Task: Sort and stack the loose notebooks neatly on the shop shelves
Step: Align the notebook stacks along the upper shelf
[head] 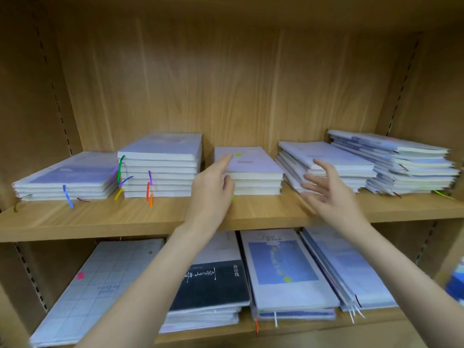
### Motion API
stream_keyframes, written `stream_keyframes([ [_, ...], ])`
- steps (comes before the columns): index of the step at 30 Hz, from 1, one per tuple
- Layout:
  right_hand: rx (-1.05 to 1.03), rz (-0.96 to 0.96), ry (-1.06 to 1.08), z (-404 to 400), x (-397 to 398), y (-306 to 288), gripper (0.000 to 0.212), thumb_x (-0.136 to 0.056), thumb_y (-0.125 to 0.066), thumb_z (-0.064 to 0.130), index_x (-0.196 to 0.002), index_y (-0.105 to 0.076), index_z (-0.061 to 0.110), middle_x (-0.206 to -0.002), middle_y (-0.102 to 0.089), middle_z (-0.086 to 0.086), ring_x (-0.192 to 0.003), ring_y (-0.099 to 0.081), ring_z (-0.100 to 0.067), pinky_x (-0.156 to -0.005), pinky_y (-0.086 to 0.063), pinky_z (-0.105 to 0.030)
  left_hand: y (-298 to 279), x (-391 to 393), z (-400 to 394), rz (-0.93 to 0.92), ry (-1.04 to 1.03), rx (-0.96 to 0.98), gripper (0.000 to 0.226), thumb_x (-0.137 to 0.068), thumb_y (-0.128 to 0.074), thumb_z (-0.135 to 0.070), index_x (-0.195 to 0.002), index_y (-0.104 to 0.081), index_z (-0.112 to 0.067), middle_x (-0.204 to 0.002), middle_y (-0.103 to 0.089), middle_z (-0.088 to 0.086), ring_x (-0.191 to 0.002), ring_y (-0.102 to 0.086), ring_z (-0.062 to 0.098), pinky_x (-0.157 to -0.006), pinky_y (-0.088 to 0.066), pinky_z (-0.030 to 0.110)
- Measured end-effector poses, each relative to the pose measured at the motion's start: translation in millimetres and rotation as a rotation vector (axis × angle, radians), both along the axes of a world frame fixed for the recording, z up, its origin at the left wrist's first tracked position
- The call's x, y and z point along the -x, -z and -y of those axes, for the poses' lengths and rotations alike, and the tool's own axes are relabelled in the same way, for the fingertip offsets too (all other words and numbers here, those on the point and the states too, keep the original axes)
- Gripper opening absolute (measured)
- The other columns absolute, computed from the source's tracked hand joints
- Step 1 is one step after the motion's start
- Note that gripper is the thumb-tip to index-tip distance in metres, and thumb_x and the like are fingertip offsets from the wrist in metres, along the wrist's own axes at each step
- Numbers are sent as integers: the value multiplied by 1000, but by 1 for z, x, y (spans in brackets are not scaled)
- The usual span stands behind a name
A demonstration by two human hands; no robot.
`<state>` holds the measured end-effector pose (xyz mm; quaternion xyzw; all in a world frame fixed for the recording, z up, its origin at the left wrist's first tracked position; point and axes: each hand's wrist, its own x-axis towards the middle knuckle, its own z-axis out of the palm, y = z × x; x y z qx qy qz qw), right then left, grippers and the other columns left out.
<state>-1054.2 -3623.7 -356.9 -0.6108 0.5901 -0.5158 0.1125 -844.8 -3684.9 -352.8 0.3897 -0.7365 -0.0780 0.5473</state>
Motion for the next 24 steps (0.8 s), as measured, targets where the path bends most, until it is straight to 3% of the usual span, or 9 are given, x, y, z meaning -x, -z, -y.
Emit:
stream_keyframes([
  [4, 62, 32, 227, -26, 57, -20, 47, -85, -66, 16, -128, -46, 15, -124, -58, -11, -112, -58, -23, -101, -42, -37, -9, 53, -7, 60, 195, -68, 34, -91, -47, -1, -122, -61, -7, -114, -67, 7, -107, -62, 16, -94, -44, 21],
  [8, -97, -141, 317, -29, 100, -15, 66, -80, -72, 19, -135, -39, 6, -134, -49, -14, -122, -50, -26, -100, -38, -33, -2, 100, 3, 179, 287, -266, 42, -86, -50, 5, -127, -54, -2, -119, -63, 17, -111, -61, 24, -100, -44, 33],
  [11, -107, -209, 325, -23, 111, -5, 75, -78, -75, 21, -139, -34, 6, -138, -38, -14, -124, -44, -23, -100, -32, -24, 6, 121, 8, 263, 249, -320, 38, -85, -52, 2, -122, -59, -5, -113, -64, 21, -108, -60, 31, -93, -47, 38],
  [14, -117, -217, 301, -12, 119, -3, 77, -79, -74, 20, -140, -29, 4, -139, -35, -15, -125, -44, -24, -91, -29, -13, 10, 129, 18, 379, 184, -315, 26, -86, -55, -6, -111, -61, -8, -105, -66, 15, -102, -60, 30, -84, -47, 35],
  [20, -240, -202, 286, 19, 125, -2, 101, -78, -75, 24, -148, -6, 6, -138, -43, -16, -129, -39, -31, -100, -35, -34, 4, 139, 33, 435, 132, -339, 32, -83, -60, -8, -115, -58, -6, -105, -65, 11, -99, -57, 25, -67, -34, 21],
  [24, -291, -158, 232, 25, 131, -12, 107, -74, -79, 25, -150, -4, 17, -146, -36, -9, -132, -37, -27, -100, -32, -29, 6, 139, 38, 373, 188, -376, 39, -82, -63, -5, -119, -55, -4, -113, -64, 15, -108, -58, 27, -93, -45, 37],
])
